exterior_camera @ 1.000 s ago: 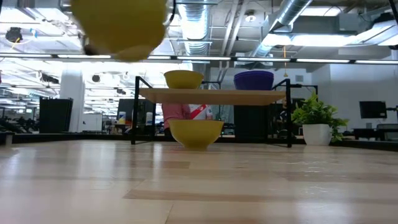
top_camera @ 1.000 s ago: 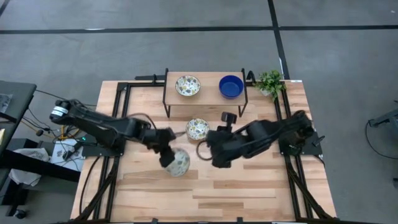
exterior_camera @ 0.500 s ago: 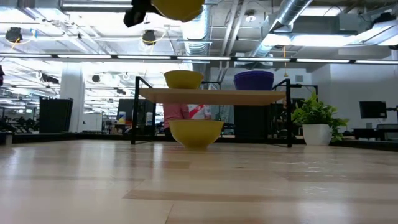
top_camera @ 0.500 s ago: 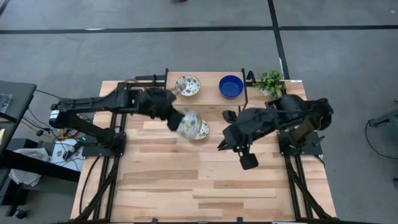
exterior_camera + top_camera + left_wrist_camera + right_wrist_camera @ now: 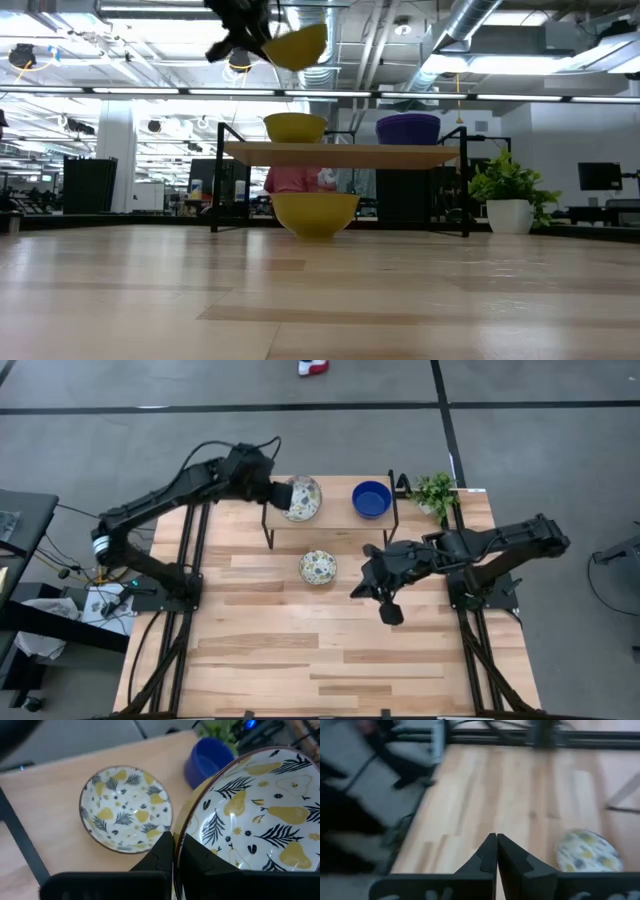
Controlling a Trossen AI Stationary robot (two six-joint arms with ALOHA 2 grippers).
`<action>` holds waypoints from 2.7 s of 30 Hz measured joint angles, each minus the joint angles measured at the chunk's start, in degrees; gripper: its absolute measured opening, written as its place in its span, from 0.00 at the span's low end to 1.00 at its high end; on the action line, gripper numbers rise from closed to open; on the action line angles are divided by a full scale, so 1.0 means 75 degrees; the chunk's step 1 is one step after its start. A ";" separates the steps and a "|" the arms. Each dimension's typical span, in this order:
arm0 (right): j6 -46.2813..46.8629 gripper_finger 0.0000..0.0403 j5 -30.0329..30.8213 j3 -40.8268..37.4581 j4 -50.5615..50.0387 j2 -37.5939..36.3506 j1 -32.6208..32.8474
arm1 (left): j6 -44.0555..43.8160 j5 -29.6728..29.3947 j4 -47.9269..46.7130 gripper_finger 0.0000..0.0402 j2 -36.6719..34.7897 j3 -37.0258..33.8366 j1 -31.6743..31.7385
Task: Pick & Place Mini bowls
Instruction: Stack the bottom white patterned bowl on the white patterned bowl on the shelf
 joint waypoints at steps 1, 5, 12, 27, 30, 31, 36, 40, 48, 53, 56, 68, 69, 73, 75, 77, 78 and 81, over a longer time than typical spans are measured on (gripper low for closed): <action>0.0146 0.00 0.0296 -0.0341 0.0275 -0.0137 -0.0015 | 0.0007 0.0227 -0.0071 0.03 0.0208 0.0114 0.0140; 0.0689 0.00 0.1122 -0.1271 0.0916 -0.0413 -0.0084 | 0.0049 0.0830 -0.0376 0.03 0.1003 0.0731 0.0696; 0.1008 0.00 0.1342 -0.1549 0.1126 -0.0088 -0.0011 | 0.0339 0.0979 -0.0901 0.03 0.1766 0.1183 0.1497; 0.1282 0.00 0.1349 -0.1549 0.1499 0.0150 0.0110 | 0.0819 0.1200 -0.1119 0.04 0.1965 0.1202 0.1795; 0.1279 0.00 0.1349 -0.1549 0.1528 0.0150 0.0110 | 0.0844 0.1194 -0.1162 0.04 0.1962 0.1145 0.1795; 0.1279 0.00 0.1351 -0.1549 0.1529 0.0150 0.0110 | 0.0844 0.1192 -0.1161 0.04 0.1962 0.1089 0.1795; 0.1278 0.00 0.1352 -0.1549 0.1560 0.0150 0.0110 | 0.0842 0.1180 -0.1161 0.04 0.1962 0.0685 0.1795; 0.1409 0.00 0.1350 -0.1549 0.1558 0.0150 0.0110 | 0.0823 0.1173 -0.1012 0.04 0.1962 0.0564 0.1786; 0.1465 0.00 0.1317 -0.1549 0.1557 0.0150 0.0142 | 0.0821 0.1172 -0.0890 0.04 0.1962 0.0564 0.1634; 0.1653 0.00 0.1307 -0.1549 0.1549 0.0150 0.0142 | 0.0820 0.1182 -0.0671 0.07 0.1962 0.0564 0.1547; 0.1664 0.00 0.1305 -0.1549 0.1493 0.0150 0.0142 | 0.0825 0.1181 -0.0693 0.12 0.1962 0.0564 0.1547; 0.2010 0.00 0.1293 -0.1549 0.1493 0.0150 0.0210 | 0.0819 0.1180 -0.0697 0.20 0.1962 0.0567 0.1550; 0.2052 0.00 0.1293 -0.1549 0.1495 0.0150 0.0210 | 0.0819 0.1180 -0.0697 0.20 0.1962 0.0567 0.1550; 0.2060 0.00 0.1296 -0.1549 0.1494 0.0150 0.0206 | 0.0848 0.1180 -0.0694 0.20 0.1962 0.0567 0.1550; 0.2061 0.00 0.1296 -0.1549 0.1496 0.0150 0.0206 | 0.0854 0.1180 -0.0681 0.20 0.1962 0.0567 0.1550; 0.2063 0.00 0.1296 -0.1549 0.1493 0.0150 0.0206 | 0.0860 0.1171 -0.0650 0.20 0.1959 0.0567 0.1550; 0.2063 0.00 0.1296 -0.1549 0.1496 0.0150 0.0206 | 0.0871 0.1150 -0.0642 0.20 0.1959 0.0567 0.1550; 0.2063 0.00 0.1296 -0.1549 0.1494 0.0150 0.0206 | 0.1006 0.1117 -0.0615 0.20 0.1956 0.0567 0.1553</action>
